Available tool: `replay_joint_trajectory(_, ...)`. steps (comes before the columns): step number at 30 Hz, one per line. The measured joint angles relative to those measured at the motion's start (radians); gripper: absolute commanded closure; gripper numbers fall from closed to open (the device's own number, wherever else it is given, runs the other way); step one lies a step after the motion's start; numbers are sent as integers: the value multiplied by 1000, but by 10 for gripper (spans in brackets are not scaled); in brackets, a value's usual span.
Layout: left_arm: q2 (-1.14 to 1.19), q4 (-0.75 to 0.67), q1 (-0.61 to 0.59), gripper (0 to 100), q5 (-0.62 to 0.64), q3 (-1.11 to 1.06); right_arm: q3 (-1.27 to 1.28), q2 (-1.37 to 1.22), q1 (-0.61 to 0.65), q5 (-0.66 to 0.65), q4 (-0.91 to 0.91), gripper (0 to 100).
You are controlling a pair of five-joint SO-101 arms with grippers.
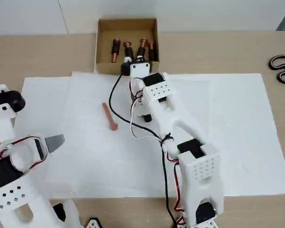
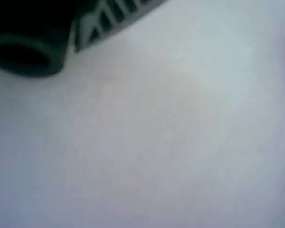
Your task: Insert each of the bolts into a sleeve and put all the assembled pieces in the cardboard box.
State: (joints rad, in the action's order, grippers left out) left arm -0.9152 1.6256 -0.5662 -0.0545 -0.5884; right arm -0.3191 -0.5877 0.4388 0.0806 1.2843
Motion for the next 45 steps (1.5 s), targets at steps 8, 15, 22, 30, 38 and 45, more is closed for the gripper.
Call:
replay_joint_trajectory(8,0,0,0,632,0,0,-11,-11,-12,0,2,998)
replay_joint_trajectory(15,0,0,0,632,0,0,-34,-14,-48,0,20,995)
replay_joint_trajectory(22,0,0,28,632,-3,0,-295,-18,-158,0,267,995)
replay_joint_trajectory(30,242,60,184,632,-25,172,-479,-18,-247,-84,391,995)
replay_joint_trajectory(38,752,94,371,632,40,545,-367,147,-379,-98,393,995)
replay_joint_trajectory(45,1126,95,552,632,152,789,-269,242,-428,-98,394,995)
